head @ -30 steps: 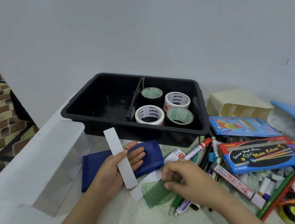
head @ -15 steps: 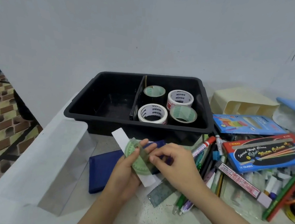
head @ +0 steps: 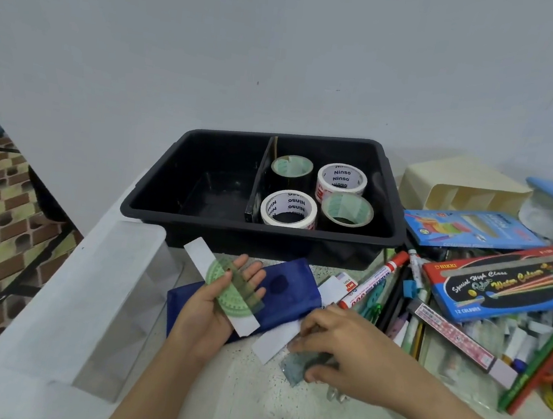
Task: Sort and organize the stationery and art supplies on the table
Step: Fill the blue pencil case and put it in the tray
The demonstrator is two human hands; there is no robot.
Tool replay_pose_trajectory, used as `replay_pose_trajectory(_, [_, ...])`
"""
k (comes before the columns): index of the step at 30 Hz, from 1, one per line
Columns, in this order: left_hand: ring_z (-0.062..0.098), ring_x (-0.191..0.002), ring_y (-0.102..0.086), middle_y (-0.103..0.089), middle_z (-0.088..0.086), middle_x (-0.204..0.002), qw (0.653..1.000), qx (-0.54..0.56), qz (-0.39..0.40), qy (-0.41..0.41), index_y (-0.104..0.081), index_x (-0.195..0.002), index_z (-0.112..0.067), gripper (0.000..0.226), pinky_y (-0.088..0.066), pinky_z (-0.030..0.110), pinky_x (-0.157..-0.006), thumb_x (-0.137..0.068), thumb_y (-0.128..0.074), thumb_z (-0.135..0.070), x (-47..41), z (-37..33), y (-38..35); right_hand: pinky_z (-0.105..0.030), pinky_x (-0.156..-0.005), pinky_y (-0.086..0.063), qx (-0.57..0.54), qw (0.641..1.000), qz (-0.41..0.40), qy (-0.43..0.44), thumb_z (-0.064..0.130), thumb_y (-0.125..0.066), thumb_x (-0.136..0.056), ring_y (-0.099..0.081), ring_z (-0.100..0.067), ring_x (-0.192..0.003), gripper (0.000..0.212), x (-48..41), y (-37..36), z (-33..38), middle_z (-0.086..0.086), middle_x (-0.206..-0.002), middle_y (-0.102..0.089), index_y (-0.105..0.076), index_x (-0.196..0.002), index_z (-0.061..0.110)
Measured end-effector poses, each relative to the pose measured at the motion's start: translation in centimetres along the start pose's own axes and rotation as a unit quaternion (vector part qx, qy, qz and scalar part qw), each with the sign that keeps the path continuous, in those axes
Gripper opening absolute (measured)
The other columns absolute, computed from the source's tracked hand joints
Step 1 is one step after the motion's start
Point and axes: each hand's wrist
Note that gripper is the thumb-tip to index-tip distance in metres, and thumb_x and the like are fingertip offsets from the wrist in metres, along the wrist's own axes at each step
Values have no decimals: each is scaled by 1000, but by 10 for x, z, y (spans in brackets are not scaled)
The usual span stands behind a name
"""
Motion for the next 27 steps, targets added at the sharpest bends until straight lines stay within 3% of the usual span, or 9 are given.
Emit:
replay_pose_trajectory(4, [23,-98,-68,-69,12,-111,1000,-7,8,-3,-57,-118,-9,40,-57,36,-80,-80,-48,-16,2,1,-1,-20,-89,-34,-42,999,-17,9,28,-68,-81,-40,-3,-99,22,-6,3,3,14,-104,-52,-63,-102,30])
replay_pose_trajectory(8, [23,-98,-68,-69,13,-111,999,-36,15,-16,-58,-117,-8,40,-57,34,-81,-83,-47,-26,5,1,-4,-24,-78,-44,-111,988,-106,16,19,-66,-85,-50,-2,-85,8,-21,29,11,12,-86,-60,-65,-88,26])
replay_pose_trajectory(13, [22,-105,-66,-67,12,-116,997,-75,32,-21,-57,-120,-7,62,-54,33,-88,-84,-35,-53,11,2,-14,-20,-69,-49,-311,907,-283,10,4,-69,-82,-60,-12,-70,17,-41,70,30,7,-75,-65,-65,-88,20])
replay_pose_trajectory(15, [23,-106,-65,-66,14,-118,996,-79,42,-4,-57,-119,-6,70,-56,33,-85,-80,-32,-58,13,2,-18,-23,-65,-51,-396,874,-282,-21,1,-69,-82,-61,-17,-62,20,-52,78,34,0,-68,-65,-63,-92,18])
replay_pose_trajectory(17, [24,-107,-65,-65,15,-118,995,-84,53,17,-59,-117,-7,73,-56,33,-83,-78,-30,-61,15,1,-21,-20,-57,-50,-432,866,-243,-62,0,-68,-81,-61,-11,-54,20,-65,76,34,1,-59,-64,-61,-91,16])
replay_pose_trajectory(19, [25,-105,-65,-65,17,-117,993,-80,78,41,-61,-115,-7,68,-57,34,-82,-79,-33,-57,18,3,-24,-19,-52,-49,-438,864,-221,-109,-2,-68,-80,-60,-7,-50,18,-75,63,30,0,-57,-64,-60,-87,12])
replay_pose_trajectory(22, [25,-88,-70,-70,18,-103,987,-117,101,37,-60,-111,-3,35,-58,33,-69,-81,-50,-19,22,8,-23,-17,-53,-49,-399,879,-206,-158,4,-70,-80,-58,-4,-54,14,-80,39,23,-4,-68,-67,-62,-89,11])
replay_pose_trajectory(24, [23,-78,-71,-72,16,-93,987,-137,79,26,-60,-108,-2,29,-59,31,-63,-80,-52,-1,21,10,-20,-11,-60,-47,-345,901,-209,-156,9,-68,-82,-55,-2,-60,13,-79,27,20,1,-77,-65,-64,-92,16])
replay_pose_trajectory(27, [21,-75,-70,-72,15,-96,991,-122,46,14,-63,-107,-3,28,-59,31,-64,-81,-52,-3,19,8,-15,-10,-68,-43,-250,932,-239,-110,9,-62,-85,-55,-5,-69,16,-71,17,17,5,-85,-63,-64,-94,21])
Point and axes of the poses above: each hand's wrist, its own x-axis away from the middle knuckle, its own y-axis out of the back of the hand, z = x × y
